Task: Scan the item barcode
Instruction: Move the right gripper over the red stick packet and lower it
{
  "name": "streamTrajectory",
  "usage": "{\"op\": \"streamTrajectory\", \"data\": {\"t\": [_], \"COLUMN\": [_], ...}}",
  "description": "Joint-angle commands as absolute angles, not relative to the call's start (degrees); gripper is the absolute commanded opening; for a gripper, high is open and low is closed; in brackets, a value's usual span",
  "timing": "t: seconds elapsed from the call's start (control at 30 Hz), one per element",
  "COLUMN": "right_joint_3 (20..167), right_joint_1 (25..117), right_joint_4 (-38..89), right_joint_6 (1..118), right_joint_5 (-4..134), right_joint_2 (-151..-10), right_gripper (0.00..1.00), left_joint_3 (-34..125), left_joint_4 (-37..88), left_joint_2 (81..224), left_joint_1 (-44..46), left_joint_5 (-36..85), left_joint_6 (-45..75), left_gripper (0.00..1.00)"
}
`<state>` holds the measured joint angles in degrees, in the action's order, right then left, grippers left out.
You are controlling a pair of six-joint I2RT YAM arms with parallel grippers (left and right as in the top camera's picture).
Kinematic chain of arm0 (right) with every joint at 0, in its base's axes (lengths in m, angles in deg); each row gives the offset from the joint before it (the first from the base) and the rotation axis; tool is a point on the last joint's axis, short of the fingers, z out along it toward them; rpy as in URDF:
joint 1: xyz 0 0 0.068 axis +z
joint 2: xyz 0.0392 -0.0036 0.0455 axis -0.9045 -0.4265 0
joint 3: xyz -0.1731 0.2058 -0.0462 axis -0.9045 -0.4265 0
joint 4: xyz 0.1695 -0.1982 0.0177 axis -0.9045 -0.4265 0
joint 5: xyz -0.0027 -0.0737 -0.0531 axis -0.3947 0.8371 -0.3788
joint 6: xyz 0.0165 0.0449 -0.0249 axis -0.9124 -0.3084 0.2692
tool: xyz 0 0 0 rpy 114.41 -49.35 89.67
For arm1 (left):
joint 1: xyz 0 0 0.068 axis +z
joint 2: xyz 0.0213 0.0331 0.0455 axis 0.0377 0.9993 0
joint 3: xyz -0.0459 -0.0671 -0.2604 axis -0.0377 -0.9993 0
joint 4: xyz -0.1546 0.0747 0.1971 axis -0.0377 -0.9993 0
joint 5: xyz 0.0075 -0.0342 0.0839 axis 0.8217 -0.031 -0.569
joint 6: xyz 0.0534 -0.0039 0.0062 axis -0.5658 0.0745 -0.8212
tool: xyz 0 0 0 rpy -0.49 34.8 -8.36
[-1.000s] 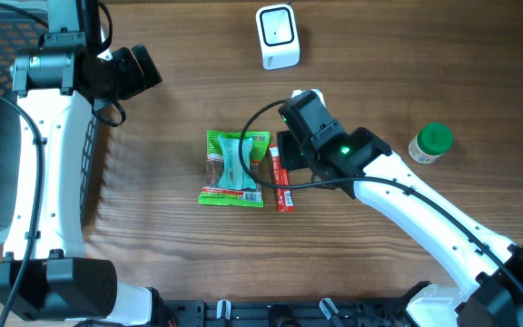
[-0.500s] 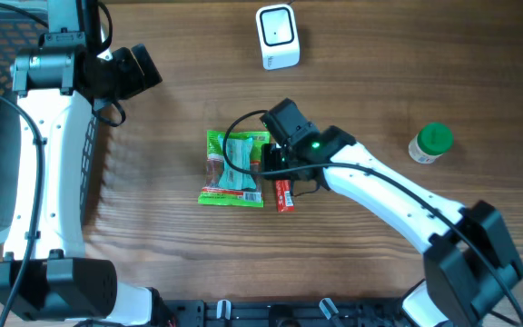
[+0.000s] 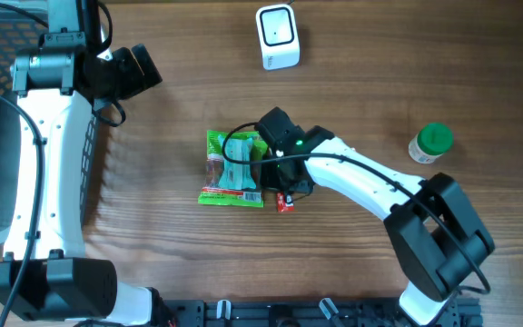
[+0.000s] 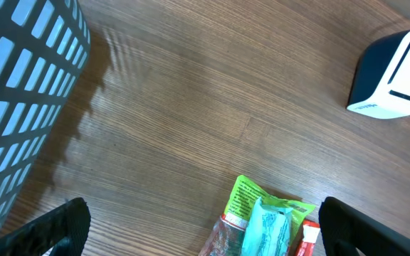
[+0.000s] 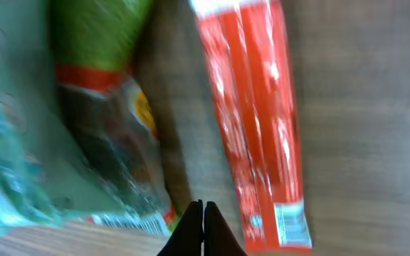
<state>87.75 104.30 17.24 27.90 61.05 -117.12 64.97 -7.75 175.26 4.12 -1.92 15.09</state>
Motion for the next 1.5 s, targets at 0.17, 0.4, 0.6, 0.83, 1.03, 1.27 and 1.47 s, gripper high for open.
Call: {"op": "streamTrajectory", "data": {"t": [0.17, 0.4, 0.6, 0.83, 1.03, 1.27, 1.47], "right_joint_3": [86.8, 86.8, 86.8, 86.8, 86.8, 86.8, 86.8], "right_joint_1": [104.3, 104.4, 104.6, 104.7, 106.4, 107.2, 107.2], "right_joint_4": [14.4, 14.2, 14.1, 13.8, 13.8, 14.0, 13.9], "right_joint_6": [15.8, 9.0, 8.0, 3.5, 3.1, 3.0, 3.0], "right_joint_5": [59.3, 61.0, 62.3, 63.2, 66.3, 67.7, 70.1], "right_joint_2": [-118.5, -118.5, -118.5, -118.5, -118.5, -118.5, -118.5], "right_gripper": [0.04, 0.04, 0.04, 0.04, 0.04, 0.04, 0.04], "left_joint_3": [64.8, 64.8, 64.8, 64.8, 64.8, 64.8, 64.8], "left_joint_4": [-7.6, -7.6, -7.6, -7.6, -7.6, -7.6, -7.6], "left_joint_2": [175.3, 175.3, 175.3, 175.3, 175.3, 175.3, 175.3], "left_joint_1": [4.3, 4.3, 4.3, 4.3, 4.3, 4.3, 4.3], "left_joint_5": [-2.3, -2.3, -2.3, -2.3, -2.3, -2.3, -2.3], "left_joint_6": [14.2, 14.2, 14.2, 14.2, 14.2, 14.2, 14.2], "left_gripper": [1.0, 1.0, 1.0, 1.0, 1.0, 1.0, 1.0]}}
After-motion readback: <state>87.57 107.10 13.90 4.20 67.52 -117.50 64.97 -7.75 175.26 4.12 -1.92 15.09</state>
